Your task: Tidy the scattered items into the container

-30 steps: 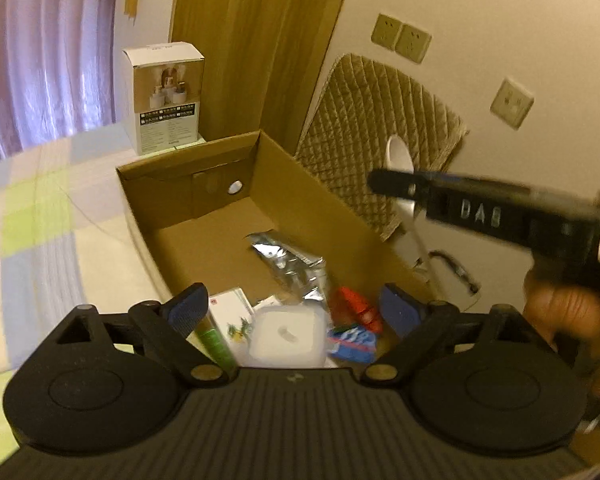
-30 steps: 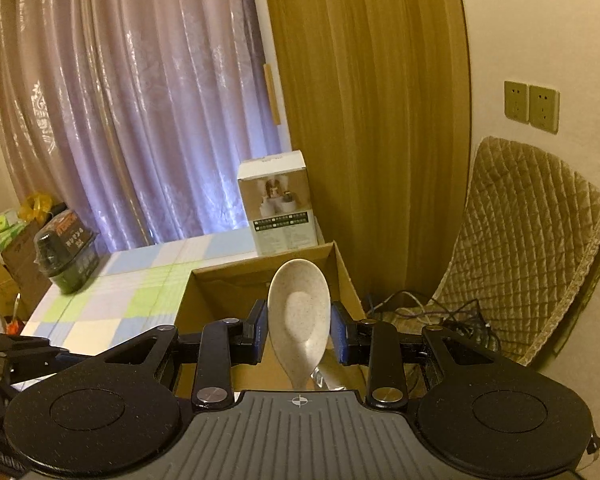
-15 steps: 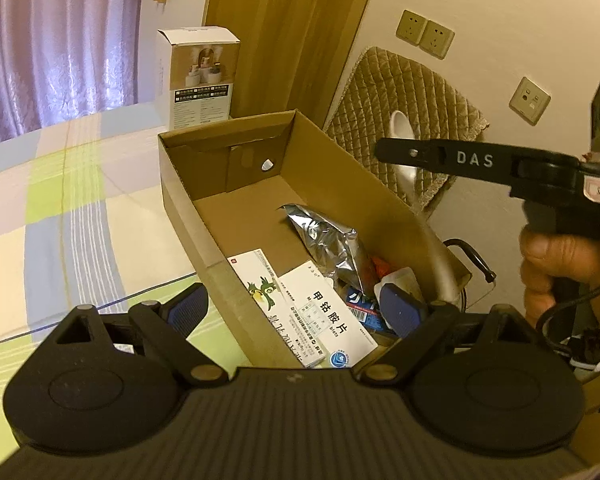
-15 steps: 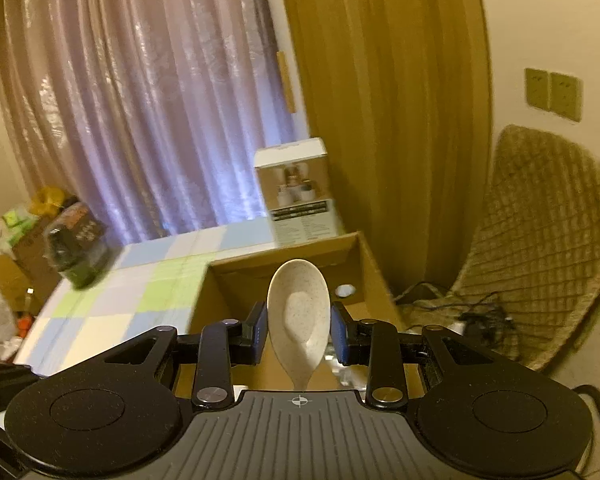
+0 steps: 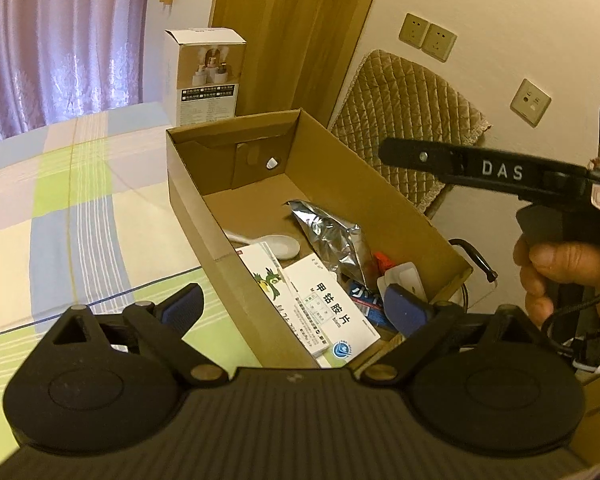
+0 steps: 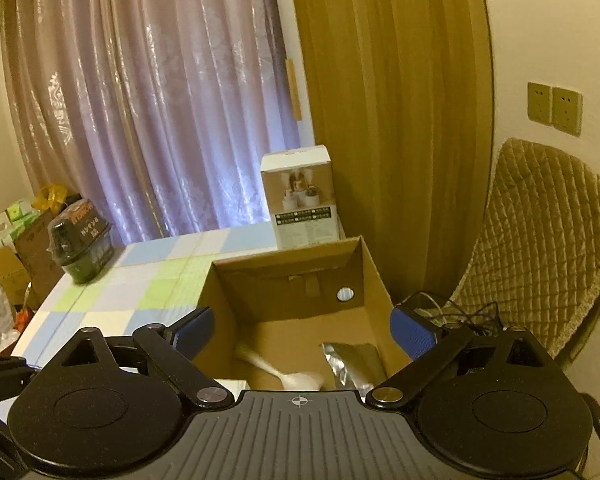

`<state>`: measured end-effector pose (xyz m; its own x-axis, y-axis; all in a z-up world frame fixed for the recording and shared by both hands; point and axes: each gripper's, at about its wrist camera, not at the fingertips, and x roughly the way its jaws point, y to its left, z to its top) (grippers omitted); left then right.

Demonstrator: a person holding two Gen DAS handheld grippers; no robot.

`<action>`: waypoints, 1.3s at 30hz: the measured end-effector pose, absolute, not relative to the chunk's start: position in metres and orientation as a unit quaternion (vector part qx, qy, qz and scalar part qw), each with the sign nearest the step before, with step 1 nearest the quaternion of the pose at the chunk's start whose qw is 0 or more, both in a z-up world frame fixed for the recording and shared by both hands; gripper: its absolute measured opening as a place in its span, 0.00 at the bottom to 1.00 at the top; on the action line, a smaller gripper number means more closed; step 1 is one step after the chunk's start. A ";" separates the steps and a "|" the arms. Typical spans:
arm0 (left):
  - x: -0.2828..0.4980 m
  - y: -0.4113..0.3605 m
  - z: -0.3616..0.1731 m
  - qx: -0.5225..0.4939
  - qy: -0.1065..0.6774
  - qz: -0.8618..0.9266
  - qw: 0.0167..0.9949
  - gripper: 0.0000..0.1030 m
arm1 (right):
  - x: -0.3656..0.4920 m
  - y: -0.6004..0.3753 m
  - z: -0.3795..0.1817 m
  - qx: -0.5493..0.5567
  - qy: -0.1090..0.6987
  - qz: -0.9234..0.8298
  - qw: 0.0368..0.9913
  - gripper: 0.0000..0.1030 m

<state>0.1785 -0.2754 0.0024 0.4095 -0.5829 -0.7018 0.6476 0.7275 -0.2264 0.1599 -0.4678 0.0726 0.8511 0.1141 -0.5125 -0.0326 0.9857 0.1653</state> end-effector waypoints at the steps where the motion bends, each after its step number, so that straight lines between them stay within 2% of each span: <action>1: 0.178 -0.275 0.003 0.041 0.400 -0.367 0.839 0.92 | 0.157 -0.468 0.072 0.077 0.272 0.036 0.959 0.97; 8: 0.172 -0.277 0.005 0.046 0.397 -0.360 0.843 0.94 | 0.142 -0.470 0.067 0.081 0.281 0.027 0.956 0.97; 11: 0.168 -0.279 0.006 0.054 0.392 -0.353 0.848 0.99 | 0.138 -0.470 0.067 0.083 0.287 0.026 0.954 0.97; 24: 0.135 -0.291 0.016 0.082 0.398 -0.313 0.859 0.99 | 0.108 -0.477 0.092 0.104 0.300 0.020 0.948 0.97; 39: 0.082 -0.285 0.044 0.051 0.414 -0.261 0.870 0.99 | 0.055 -0.472 0.127 0.081 0.308 0.017 0.948 0.97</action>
<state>0.0820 -0.2852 0.0438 0.5205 -0.4114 -0.7482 0.4965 0.8587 -0.1268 0.0548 -0.4718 0.1273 0.8097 0.0829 -0.5809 0.0169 0.9862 0.1644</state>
